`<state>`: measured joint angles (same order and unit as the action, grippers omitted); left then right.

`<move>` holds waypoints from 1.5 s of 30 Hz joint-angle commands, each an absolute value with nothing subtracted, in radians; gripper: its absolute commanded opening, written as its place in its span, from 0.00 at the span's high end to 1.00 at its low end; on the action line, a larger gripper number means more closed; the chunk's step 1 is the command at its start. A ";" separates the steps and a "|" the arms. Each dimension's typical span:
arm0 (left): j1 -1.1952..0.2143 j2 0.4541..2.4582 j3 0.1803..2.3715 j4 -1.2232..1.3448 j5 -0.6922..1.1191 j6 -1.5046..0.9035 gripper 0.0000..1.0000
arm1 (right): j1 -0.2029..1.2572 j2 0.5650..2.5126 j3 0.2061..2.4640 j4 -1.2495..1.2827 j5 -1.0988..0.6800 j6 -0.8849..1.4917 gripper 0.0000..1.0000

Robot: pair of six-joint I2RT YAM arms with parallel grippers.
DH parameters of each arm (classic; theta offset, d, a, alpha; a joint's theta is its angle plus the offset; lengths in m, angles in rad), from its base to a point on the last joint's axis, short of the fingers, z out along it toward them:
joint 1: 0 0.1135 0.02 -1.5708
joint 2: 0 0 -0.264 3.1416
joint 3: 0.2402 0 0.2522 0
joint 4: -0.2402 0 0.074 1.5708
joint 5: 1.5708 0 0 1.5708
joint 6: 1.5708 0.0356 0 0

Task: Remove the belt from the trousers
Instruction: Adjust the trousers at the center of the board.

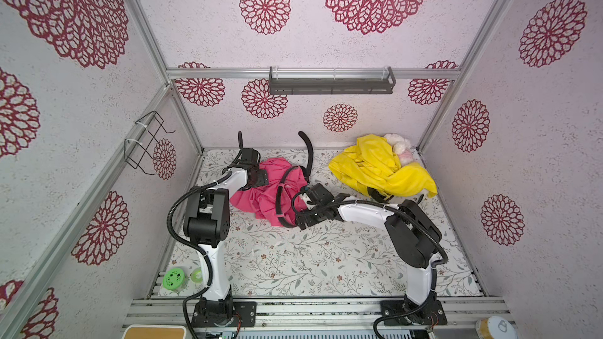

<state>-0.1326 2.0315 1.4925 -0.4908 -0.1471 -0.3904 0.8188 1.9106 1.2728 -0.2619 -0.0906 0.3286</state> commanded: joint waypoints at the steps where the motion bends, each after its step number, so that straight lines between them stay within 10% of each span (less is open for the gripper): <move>1: -0.159 1.848 1.437 -0.544 -0.199 -0.366 0.02 | 0.782 1.738 1.225 -0.306 0.012 0.408 0.01; 9: -0.326 1.448 1.143 -0.509 -0.284 -0.510 0.03 | 0.660 1.584 1.148 -0.346 0.084 0.347 0.01; 19: -0.484 1.723 1.220 -0.589 -0.354 -0.622 0.01 | 0.594 1.639 1.198 -0.253 0.079 0.311 0.01; 22: -0.479 1.792 1.251 -0.619 -0.356 -0.611 0.15 | 0.595 1.666 1.178 -0.117 0.050 0.285 0.01; 26: -0.487 1.789 1.252 -0.635 -0.367 -0.617 0.67 | 0.595 1.750 1.182 0.115 0.023 0.197 0.01; 29: -0.502 1.705 1.209 -0.630 -0.390 -0.608 0.86 | 0.596 1.857 1.299 0.139 -0.010 0.099 0.01; 45: -0.529 1.413 1.159 -0.698 -0.493 -0.359 1.00 | 0.646 2.129 1.575 0.170 -0.387 -0.149 0.01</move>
